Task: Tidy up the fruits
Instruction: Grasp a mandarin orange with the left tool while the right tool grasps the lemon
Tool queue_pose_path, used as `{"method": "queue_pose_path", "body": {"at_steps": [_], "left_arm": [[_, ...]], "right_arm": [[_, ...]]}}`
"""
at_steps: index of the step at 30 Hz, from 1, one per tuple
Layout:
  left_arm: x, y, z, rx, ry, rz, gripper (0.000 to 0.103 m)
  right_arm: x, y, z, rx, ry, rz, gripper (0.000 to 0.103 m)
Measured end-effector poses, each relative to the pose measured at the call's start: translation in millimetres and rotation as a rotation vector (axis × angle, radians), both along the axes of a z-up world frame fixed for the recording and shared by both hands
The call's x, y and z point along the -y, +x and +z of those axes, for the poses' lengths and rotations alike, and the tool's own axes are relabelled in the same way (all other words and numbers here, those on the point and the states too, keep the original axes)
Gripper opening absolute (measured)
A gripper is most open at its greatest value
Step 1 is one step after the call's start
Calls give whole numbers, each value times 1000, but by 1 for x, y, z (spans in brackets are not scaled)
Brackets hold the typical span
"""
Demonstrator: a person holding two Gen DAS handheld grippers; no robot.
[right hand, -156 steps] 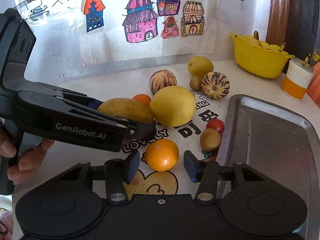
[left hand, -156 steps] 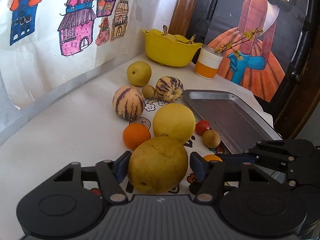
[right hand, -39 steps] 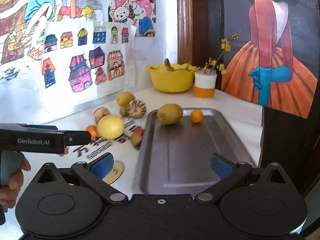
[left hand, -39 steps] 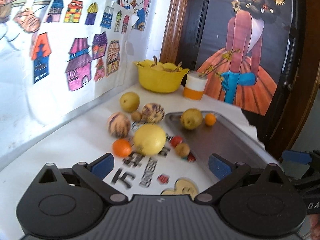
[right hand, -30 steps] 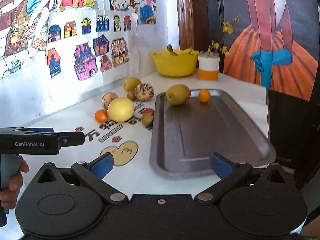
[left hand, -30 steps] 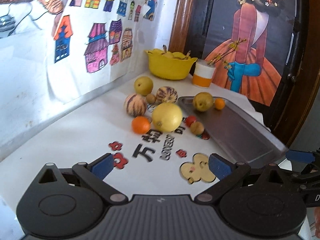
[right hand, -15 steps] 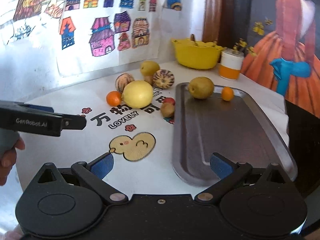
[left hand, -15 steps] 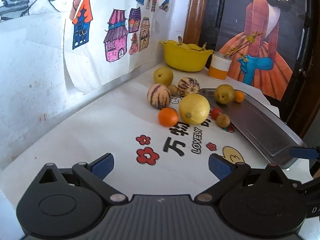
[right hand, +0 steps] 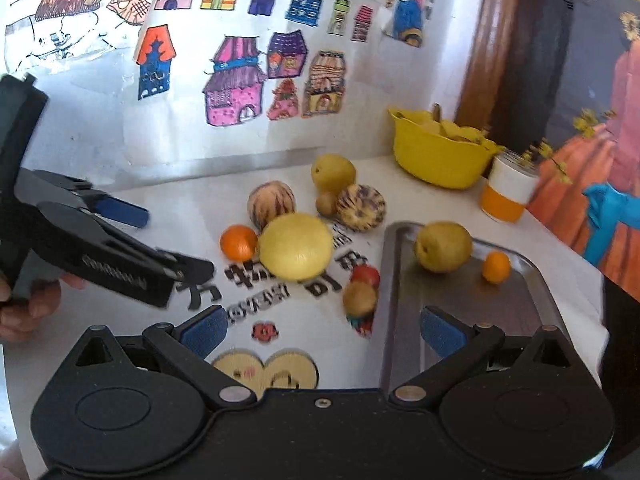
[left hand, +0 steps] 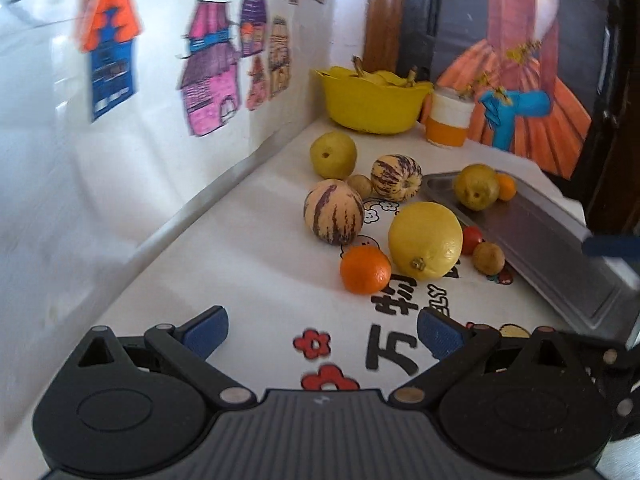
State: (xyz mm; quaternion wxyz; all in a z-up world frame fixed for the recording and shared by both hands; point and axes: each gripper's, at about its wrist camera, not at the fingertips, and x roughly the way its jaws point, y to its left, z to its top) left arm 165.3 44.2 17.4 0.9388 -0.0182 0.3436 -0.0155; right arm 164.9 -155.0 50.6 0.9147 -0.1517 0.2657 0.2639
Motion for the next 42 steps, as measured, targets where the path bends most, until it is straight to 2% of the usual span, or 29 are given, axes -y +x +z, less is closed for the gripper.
{"method": "queue_pose_path", "body": {"at_steps": [6, 11, 16, 29, 31, 39, 42], "left_arm": [[1, 20, -4, -5, 48, -51, 103], [8, 31, -5, 0, 79, -109, 102], [18, 39, -9, -13, 115, -173, 91], [22, 44, -9, 6, 98, -258, 61], [23, 44, -9, 7, 98, -266, 54], [23, 43, -8, 11, 109, -260, 38], [21, 44, -7, 5, 97, -254, 37]], "right_arm": [[-1, 40, 14, -75, 118, 60, 100], [-8, 70, 12, -134, 156, 86, 94], [-18, 88, 1, -206, 170, 136, 87], [-25, 112, -15, -283, 177, 180, 68], [-24, 114, -16, -287, 186, 180, 68], [-18, 116, -18, -303, 227, 166, 67], [-18, 116, -18, -305, 230, 162, 67]]}}
